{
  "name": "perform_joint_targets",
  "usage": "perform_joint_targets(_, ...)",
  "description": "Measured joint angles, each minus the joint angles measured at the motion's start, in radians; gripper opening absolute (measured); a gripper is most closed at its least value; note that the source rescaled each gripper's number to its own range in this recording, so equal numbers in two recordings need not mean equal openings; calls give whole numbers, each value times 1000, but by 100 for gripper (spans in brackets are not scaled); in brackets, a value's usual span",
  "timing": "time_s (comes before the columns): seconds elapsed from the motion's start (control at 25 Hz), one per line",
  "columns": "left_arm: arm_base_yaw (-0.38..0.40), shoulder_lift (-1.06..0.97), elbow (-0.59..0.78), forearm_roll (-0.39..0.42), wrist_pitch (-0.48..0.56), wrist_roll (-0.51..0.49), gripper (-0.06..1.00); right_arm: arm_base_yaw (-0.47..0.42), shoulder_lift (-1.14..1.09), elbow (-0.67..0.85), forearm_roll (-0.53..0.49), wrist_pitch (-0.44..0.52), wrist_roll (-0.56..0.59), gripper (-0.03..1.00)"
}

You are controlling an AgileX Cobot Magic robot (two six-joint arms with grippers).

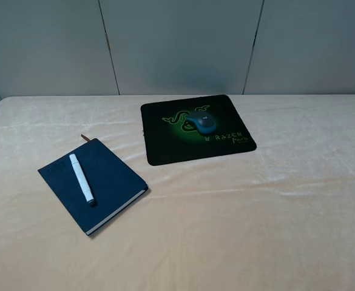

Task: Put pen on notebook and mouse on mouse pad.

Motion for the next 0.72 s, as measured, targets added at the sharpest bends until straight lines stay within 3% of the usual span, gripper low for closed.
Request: perform_joint_targets(0.72, 0, 0, 0, 0, 0, 0, 100, 0, 0, 0, 0, 0, 0, 100)
